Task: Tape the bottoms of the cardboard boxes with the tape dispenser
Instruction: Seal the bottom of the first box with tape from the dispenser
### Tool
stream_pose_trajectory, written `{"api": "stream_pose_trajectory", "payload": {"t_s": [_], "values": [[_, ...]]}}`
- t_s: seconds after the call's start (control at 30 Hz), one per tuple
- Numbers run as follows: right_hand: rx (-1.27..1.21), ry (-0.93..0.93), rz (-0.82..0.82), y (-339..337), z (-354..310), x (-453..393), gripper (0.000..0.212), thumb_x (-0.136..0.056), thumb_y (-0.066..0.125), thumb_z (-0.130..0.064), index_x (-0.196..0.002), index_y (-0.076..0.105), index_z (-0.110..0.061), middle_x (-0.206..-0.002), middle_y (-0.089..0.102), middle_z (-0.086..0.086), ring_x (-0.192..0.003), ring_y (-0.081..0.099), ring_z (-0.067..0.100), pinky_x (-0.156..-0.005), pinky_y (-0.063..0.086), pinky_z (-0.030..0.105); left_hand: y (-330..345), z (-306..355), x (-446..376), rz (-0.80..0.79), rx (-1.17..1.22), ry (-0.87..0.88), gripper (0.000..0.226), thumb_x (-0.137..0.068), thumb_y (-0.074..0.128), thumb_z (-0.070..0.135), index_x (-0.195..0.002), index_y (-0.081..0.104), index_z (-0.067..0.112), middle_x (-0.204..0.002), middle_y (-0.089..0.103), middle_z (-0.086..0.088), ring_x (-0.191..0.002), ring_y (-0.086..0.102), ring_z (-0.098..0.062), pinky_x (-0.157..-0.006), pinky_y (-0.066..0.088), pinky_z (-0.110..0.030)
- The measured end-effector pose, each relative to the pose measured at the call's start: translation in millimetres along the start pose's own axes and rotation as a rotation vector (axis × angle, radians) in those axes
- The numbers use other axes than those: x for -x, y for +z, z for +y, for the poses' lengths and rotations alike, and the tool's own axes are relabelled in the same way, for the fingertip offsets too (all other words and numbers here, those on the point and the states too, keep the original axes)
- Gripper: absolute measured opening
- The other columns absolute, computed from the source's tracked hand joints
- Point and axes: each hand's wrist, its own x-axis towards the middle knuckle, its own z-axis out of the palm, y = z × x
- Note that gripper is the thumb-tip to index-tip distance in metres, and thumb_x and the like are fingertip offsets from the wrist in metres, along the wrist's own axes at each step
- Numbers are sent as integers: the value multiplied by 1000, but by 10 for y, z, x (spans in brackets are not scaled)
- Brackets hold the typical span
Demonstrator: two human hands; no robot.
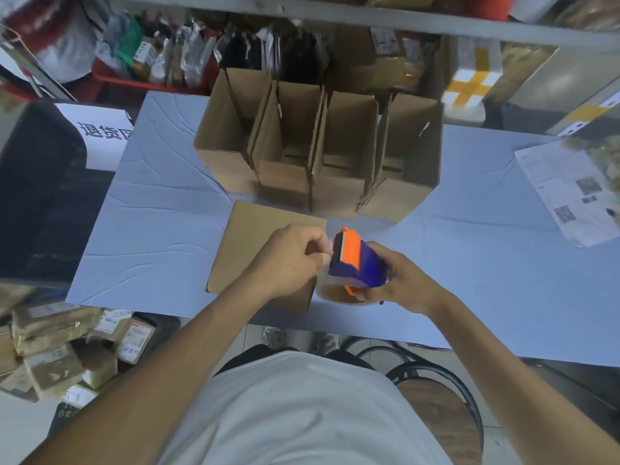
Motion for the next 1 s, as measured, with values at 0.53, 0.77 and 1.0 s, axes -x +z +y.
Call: {"api": "stream_pose_trajectory", "payload": {"t_s": [0.53, 0.77, 1.0], "values": [[135, -16, 39, 214, 124, -14, 77, -69, 83, -8, -120, 49, -54, -110, 61, -25, -103, 59, 1, -74, 48, 9, 78, -101, -232, 50, 774, -583, 11, -90, 61, -4, -81, 64, 2, -82, 66, -13, -71, 65, -18, -52, 55, -23], [108, 87, 60, 202, 177, -72, 60, -63, 82, -20, -112, 53, -42, -95, 64, -17, -82, 63, 8, -58, 55, 27, 262, -119, -219, 138, 368, -447, 21, -89, 58, -1, -73, 65, 9, -73, 70, -7, -58, 68, -8, -54, 53, -22], [96, 48, 115, 198, 159, -107, 66, -65, 85, -13, -111, 53, -48, -100, 63, -23, -92, 61, 0, -61, 53, 17, 89, -163, -206, 106, 454, -412, 12, -90, 62, 1, -83, 68, 7, -83, 70, -8, -60, 69, -9, -47, 49, -15]]}}
